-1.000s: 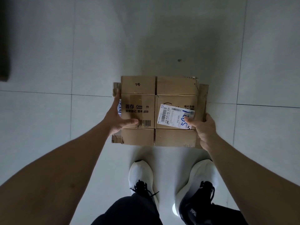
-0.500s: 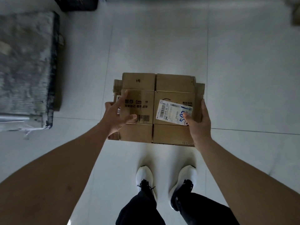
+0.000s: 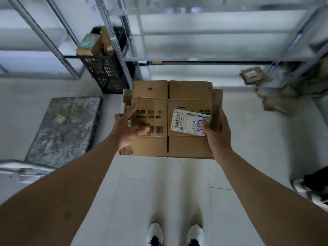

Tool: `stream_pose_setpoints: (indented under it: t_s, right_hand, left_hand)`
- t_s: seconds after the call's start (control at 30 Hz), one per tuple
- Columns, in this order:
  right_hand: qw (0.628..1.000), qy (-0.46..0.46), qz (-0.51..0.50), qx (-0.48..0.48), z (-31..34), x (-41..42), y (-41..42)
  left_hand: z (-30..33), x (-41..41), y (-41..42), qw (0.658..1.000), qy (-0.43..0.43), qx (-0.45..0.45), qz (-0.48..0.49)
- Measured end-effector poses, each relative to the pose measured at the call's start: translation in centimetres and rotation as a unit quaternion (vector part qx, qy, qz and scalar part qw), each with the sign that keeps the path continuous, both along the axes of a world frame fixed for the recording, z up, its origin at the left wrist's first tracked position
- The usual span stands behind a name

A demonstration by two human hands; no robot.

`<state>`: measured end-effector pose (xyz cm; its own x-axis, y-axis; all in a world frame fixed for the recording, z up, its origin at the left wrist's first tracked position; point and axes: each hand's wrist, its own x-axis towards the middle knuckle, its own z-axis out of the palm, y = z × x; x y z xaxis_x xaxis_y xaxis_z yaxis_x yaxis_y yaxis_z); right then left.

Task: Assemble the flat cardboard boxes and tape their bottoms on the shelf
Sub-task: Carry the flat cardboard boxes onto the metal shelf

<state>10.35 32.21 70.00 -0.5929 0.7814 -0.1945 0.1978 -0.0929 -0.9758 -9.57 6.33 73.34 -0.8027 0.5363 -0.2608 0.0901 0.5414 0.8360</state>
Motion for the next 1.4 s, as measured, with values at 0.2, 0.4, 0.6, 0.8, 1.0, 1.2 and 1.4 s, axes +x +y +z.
stream_pose_setpoints:
  t_s: [0.2,0.4,0.6,0.8,1.0,1.2,1.4]
  right_hand:
    - [0.994,0.027,0.018,0.109,12.5,-1.0,2.6]
    - [0.984,0.074,0.009,0.163,21.8,-3.3,4.9]
    - [0.979,0.107,-0.01,0.176,27.3,-8.0,6.1]
    - [0.972,0.137,-0.034,0.189,29.9,-15.8,6.8]
    - [0.965,0.165,-0.045,0.197,32.1,-24.1,8.3]
    - [0.966,0.17,-0.046,0.189,33.9,-31.8,12.0]
    - [0.967,0.167,-0.036,0.19,34.4,-39.5,17.8]
  left_hand:
    - [13.4,0.2,2.4,0.997,0.054,0.051,0.009]
    - [23.2,-1.1,4.6,0.989,0.135,0.05,0.029]
    - [29.2,-5.7,6.2,0.981,0.176,0.078,0.017]
    - [31.8,-14.1,7.0,0.975,0.205,0.082,-0.002]
    - [33.9,-23.2,8.6,0.969,0.217,0.111,-0.034]
    - [34.5,-31.6,12.0,0.971,0.194,0.136,-0.031]
    - [34.9,-39.6,17.4,0.971,0.206,0.124,-0.02]
